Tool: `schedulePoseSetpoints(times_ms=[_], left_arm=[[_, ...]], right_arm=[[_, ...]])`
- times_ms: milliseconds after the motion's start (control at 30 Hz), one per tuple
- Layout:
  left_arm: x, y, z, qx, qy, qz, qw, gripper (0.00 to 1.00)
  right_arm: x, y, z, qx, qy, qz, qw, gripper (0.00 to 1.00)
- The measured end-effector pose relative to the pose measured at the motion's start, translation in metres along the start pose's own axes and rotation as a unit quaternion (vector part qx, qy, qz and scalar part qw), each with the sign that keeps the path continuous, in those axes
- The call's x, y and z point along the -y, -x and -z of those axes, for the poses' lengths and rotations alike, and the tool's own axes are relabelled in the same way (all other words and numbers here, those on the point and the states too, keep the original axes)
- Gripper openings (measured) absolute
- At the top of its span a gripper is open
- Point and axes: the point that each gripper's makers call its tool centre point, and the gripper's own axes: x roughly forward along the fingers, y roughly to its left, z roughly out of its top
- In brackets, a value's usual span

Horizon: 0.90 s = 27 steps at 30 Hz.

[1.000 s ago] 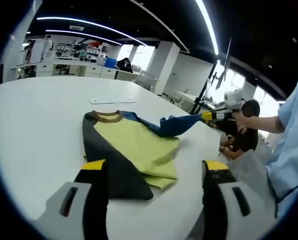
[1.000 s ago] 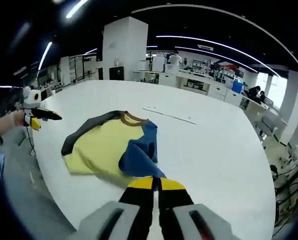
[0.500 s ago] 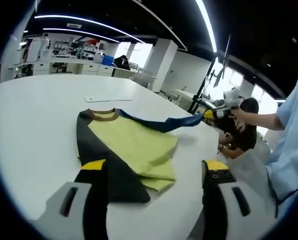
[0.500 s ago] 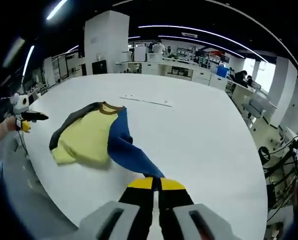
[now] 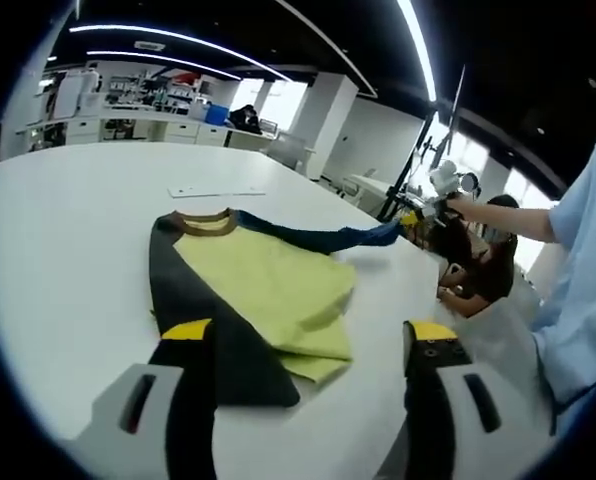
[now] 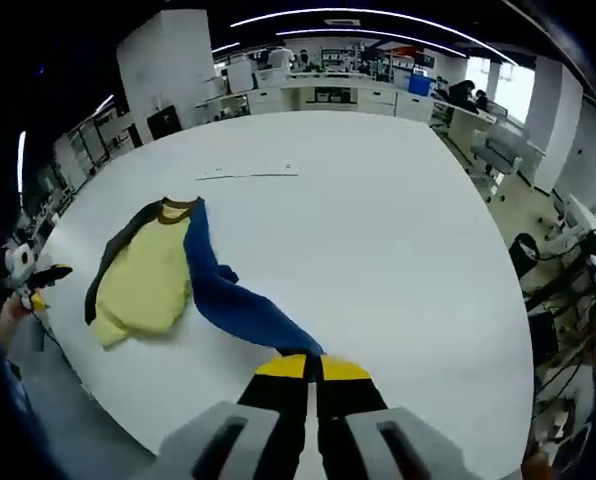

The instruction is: Fold the garment on the visible template until the final outline fits inside the template.

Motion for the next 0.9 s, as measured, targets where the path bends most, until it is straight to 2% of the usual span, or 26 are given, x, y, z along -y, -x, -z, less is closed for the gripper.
schedulePoseSetpoints(times_ms=[33, 100, 133, 233, 300, 333, 500, 567, 733, 900], left_arm=[[0.0, 0.0, 0.0, 0.0, 0.001, 0.0, 1.0, 0.74], [0.0, -0.002, 0.002, -0.003, 0.002, 0.0, 1.0, 0.74], [0.0, -0.002, 0.003, -0.004, 0.002, 0.0, 1.0, 0.74], [-0.001, -0.003, 0.004, -0.008, 0.004, 0.0, 1.0, 0.74], [-0.002, -0.003, 0.005, -0.01, 0.005, -0.001, 0.9999, 0.74], [-0.002, -0.003, 0.004, -0.01, 0.006, -0.002, 0.9999, 0.74], [-0.006, -0.006, 0.005, -0.013, 0.012, -0.006, 0.9998, 0.74], [-0.006, -0.008, 0.005, -0.015, 0.014, -0.007, 0.9998, 0.74], [-0.007, -0.013, 0.005, -0.02, 0.017, -0.006, 0.9996, 0.74], [-0.008, -0.018, 0.007, -0.024, 0.022, -0.007, 0.9995, 0.74]], right_arm=[[0.01, -0.004, -0.002, -0.007, -0.008, 0.004, 0.9999, 0.0], [0.016, -0.011, -0.002, -0.019, -0.046, -0.001, 0.9988, 0.0], [0.026, -0.016, -0.003, -0.029, -0.069, -0.006, 0.9972, 0.0], [0.041, -0.027, -0.002, -0.05, -0.083, 0.002, 0.9953, 0.0], [0.041, -0.026, 0.002, -0.059, -0.108, 0.006, 0.9924, 0.0], [0.044, -0.027, 0.0, -0.051, -0.108, 0.012, 0.9928, 0.0], [0.051, -0.032, -0.003, -0.055, -0.123, 0.018, 0.9907, 0.0], [0.062, -0.04, -0.003, -0.066, -0.124, 0.023, 0.9897, 0.0], [0.071, -0.046, -0.006, -0.078, -0.116, 0.038, 0.9894, 0.0], [0.092, -0.069, -0.009, -0.1, -0.119, 0.046, 0.9868, 0.0]])
